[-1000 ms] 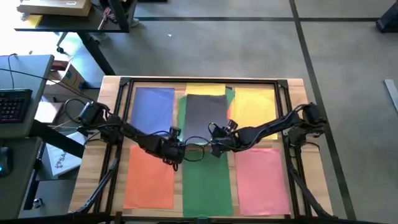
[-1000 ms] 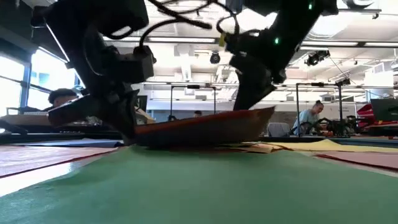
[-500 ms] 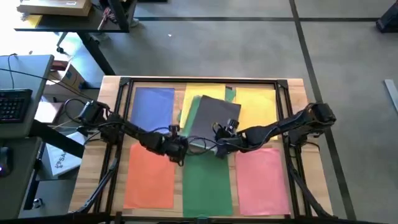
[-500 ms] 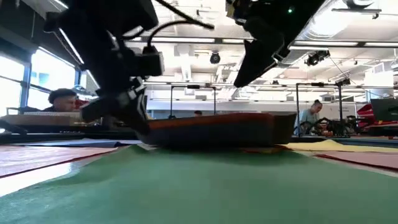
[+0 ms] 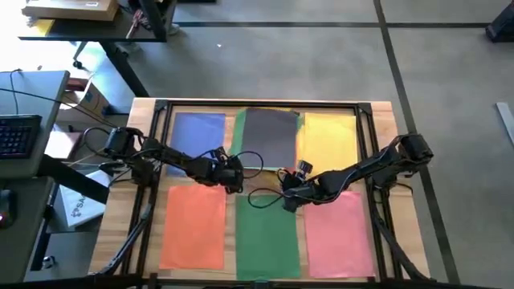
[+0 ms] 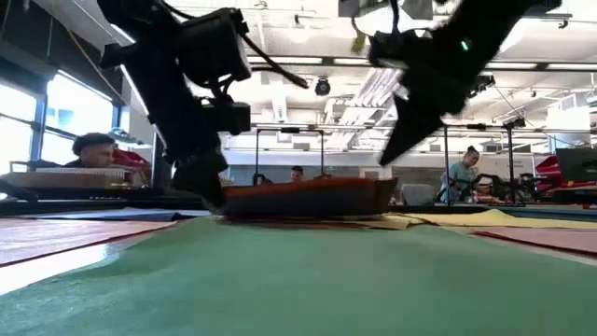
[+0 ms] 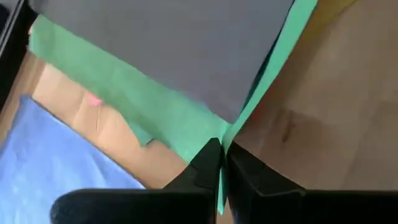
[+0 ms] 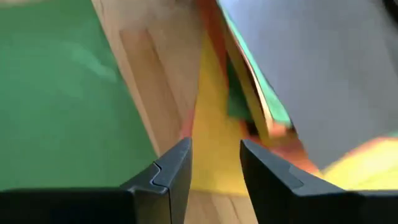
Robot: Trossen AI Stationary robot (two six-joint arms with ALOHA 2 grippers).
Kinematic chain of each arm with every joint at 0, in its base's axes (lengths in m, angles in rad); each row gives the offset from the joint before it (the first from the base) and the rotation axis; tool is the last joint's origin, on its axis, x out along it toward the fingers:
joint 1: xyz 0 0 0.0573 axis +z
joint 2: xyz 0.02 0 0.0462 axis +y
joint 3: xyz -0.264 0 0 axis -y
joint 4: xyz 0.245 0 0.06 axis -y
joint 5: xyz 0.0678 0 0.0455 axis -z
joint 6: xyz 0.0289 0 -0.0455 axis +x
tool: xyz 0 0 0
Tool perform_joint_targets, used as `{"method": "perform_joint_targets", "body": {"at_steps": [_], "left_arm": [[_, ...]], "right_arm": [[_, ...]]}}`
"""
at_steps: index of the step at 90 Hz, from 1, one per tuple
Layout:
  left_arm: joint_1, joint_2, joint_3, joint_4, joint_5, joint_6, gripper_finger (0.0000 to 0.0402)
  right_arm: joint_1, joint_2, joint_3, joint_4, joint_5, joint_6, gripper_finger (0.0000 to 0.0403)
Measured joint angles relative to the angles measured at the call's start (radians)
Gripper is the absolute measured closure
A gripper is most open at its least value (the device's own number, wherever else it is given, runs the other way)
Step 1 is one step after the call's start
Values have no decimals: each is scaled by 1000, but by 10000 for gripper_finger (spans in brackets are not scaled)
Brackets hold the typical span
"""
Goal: Organize paper
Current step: Stack the green paper under the black paper on the bottom green paper
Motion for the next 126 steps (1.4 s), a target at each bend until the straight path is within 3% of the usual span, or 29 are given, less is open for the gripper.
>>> {"method": "perform_joint_targets", "body": {"at_steps": [18,37,51,76,91,104,126], "left_arm": [[-17,-1,-46,64,107,61,327],[-16,-3,-46,66,109,77,254],[6,-4,-46,85,129,80,237],[34,0,-50,182,213,120,275],[49,1,-75,272,286,142,315],[48,1,-88,306,288,156,348],[37,2,-83,341,288,165,398]], "right_arm": [[-32,0,-67,85,0,11,282],[-42,1,-70,126,-3,-195,282],[-49,23,-70,188,-23,-335,282],[-126,87,-69,316,-61,-431,282],[-191,88,-69,411,-215,-432,282],[-224,97,-69,484,-294,-478,282],[-228,157,-68,571,-314,-565,282]]}}
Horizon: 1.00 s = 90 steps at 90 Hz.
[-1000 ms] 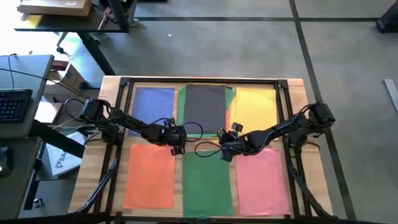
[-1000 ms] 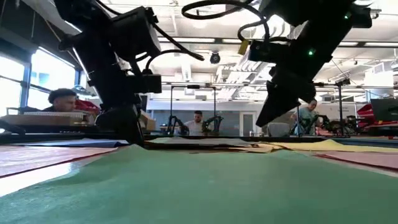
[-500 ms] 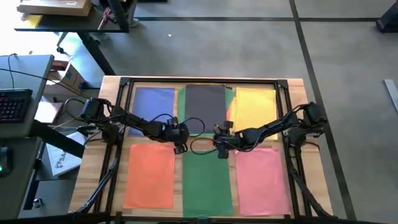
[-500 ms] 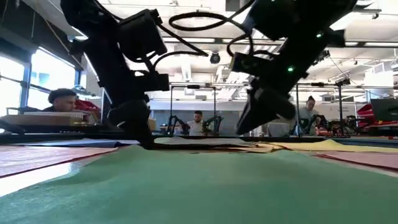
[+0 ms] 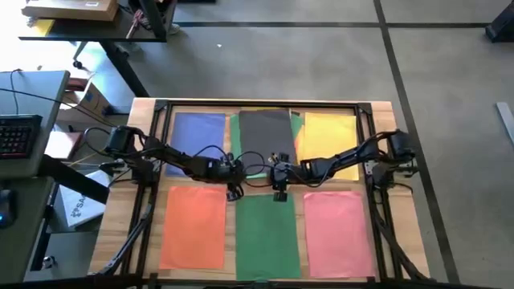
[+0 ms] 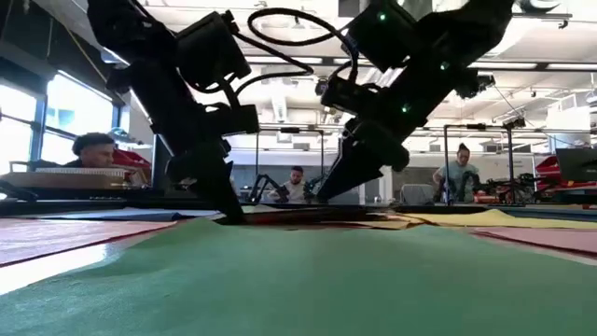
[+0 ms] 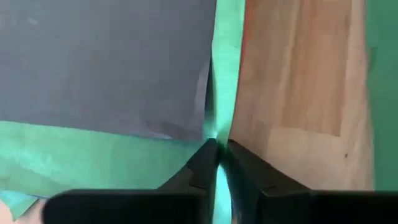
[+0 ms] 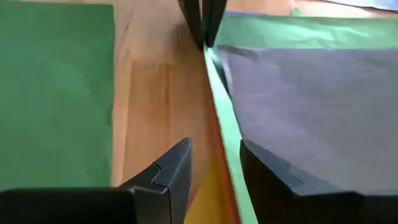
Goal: Organize paper
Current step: Stack the green paper under the black paper on the bottom green paper
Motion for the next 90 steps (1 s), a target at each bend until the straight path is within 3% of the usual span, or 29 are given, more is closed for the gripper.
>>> {"method": "perform_joint_targets", "body": {"at_steps": [23,51,67,90], "left_arm": [[-4,0,0,11,-4,2,400],[-5,0,0,11,22,6,389],[-18,0,0,18,25,58,362],[-31,-1,1,53,-8,88,294]], "right_arm": [[3,22,0,5,114,-35,282],[3,22,2,3,133,-50,282],[3,22,2,3,141,-50,282],[3,22,2,3,140,-47,282]]}}
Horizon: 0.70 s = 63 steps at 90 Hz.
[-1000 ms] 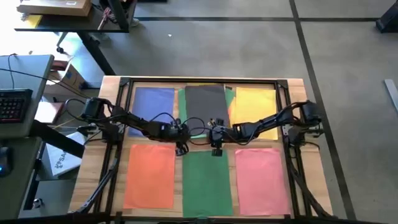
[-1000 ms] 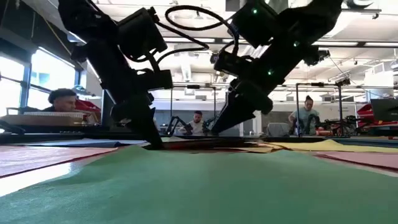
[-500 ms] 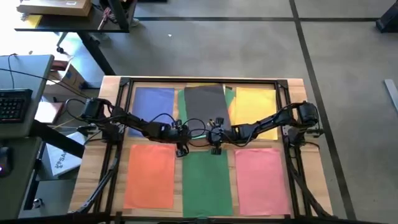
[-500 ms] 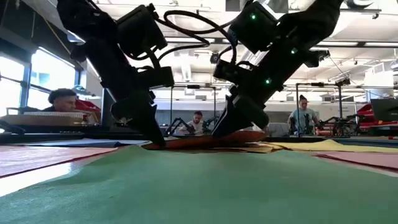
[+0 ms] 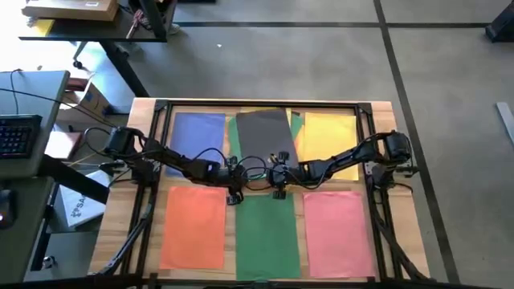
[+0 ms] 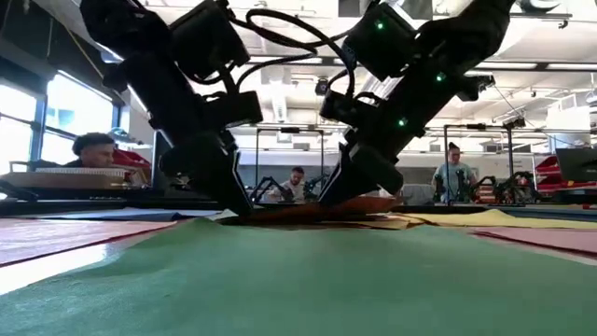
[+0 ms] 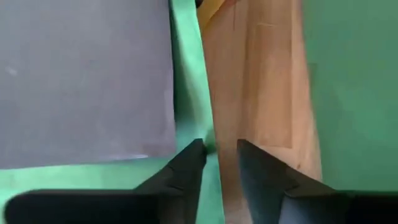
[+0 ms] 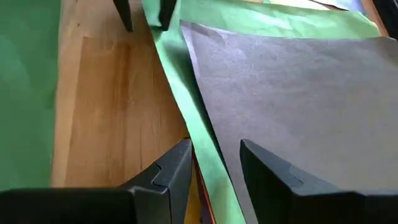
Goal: Organize paper
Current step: Stack the green paper under the black paper on the bottom green paper
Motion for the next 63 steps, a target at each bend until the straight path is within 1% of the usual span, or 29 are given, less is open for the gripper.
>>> {"method": "perform_joint_targets", "body": {"at_steps": [8,16,38,55,63], "left_arm": [[0,0,0,3,-54,-1,277],[0,0,0,4,-101,14,268],[-13,0,0,7,-175,51,266],[-49,0,0,11,-311,88,266],[-54,0,0,18,-331,95,266]], "right_arm": [[0,0,0,0,-4,1,282],[0,0,0,-1,-4,5,282],[0,-1,0,-8,-6,27,282],[0,-1,0,-8,-8,25,282],[0,-1,0,-8,-9,24,282]]}}
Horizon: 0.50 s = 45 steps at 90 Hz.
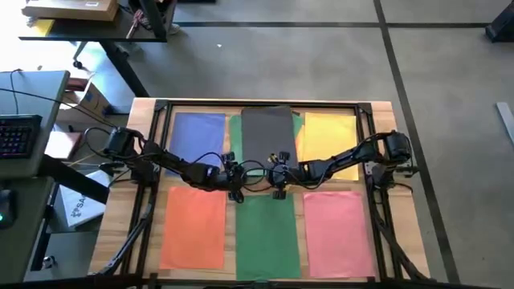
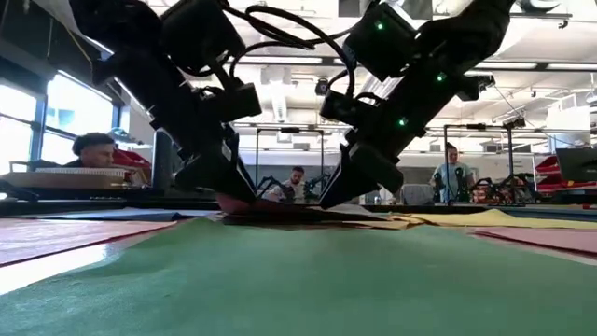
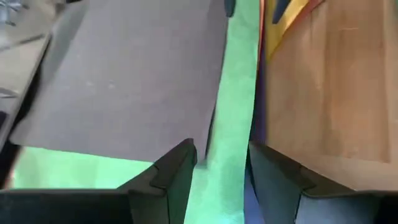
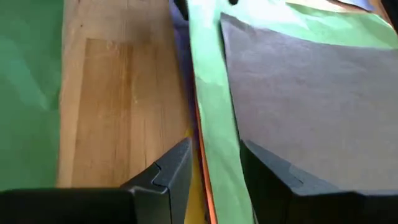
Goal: Organize paper
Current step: Stack the green paper under the black paper on the bottom green paper
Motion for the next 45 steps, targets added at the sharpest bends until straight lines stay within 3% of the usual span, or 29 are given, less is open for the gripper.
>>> {"method": "perform_joint_targets", "body": {"at_steps": [22,45], "left_arm": [[3,0,0,38,12,0,278],[3,0,0,44,119,0,280]], "right_arm": [[0,0,0,0,-5,1,282],[0,0,0,0,53,-26,282]]}}
